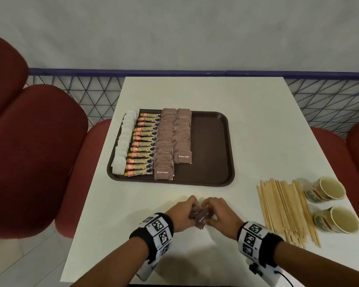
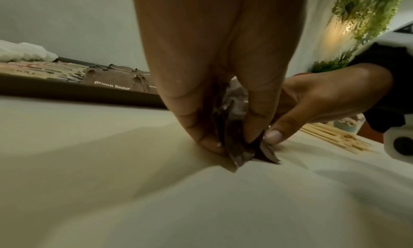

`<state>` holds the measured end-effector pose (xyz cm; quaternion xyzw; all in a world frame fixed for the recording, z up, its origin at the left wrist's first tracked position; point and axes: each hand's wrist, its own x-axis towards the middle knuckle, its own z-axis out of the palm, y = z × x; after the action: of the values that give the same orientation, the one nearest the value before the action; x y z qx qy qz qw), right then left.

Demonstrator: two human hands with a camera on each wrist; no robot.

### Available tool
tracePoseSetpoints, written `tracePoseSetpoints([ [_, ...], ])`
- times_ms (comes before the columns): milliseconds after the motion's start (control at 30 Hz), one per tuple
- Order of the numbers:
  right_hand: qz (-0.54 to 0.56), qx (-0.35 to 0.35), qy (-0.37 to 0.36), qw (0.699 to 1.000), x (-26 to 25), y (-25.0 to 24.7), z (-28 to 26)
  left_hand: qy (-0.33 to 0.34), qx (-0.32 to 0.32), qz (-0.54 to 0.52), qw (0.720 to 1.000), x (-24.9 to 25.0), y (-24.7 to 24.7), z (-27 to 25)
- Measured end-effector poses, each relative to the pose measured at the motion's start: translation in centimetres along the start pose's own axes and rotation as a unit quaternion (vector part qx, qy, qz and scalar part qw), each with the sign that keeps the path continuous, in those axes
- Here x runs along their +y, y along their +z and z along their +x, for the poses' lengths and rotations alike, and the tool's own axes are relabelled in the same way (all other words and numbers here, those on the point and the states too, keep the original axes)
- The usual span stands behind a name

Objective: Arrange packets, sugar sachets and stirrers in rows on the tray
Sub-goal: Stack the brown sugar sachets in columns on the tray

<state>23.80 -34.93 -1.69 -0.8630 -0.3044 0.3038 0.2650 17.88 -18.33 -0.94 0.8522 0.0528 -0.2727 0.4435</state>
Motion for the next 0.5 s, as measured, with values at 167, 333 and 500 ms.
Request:
tracePoseSetpoints([
  [167,0.037,0.033,-0.043,0.998,-0.9,-0.4,2.0,-0.020,0.015,-0.129,0.991,-0.2,-2.7,-0.5],
  [333,0.208,0.071,-0.024,0.975,-3.7,-1.8,5.2,-0.017,0.089,-0.258,0.962,-0.3,-6.1,-1.1],
  [500,0.321,0.075,-0.019,0.944,-5.7,-2.7,8.4,-0.003,0.129,-0.281,0.951,-1.5,-7.6,-1.6],
])
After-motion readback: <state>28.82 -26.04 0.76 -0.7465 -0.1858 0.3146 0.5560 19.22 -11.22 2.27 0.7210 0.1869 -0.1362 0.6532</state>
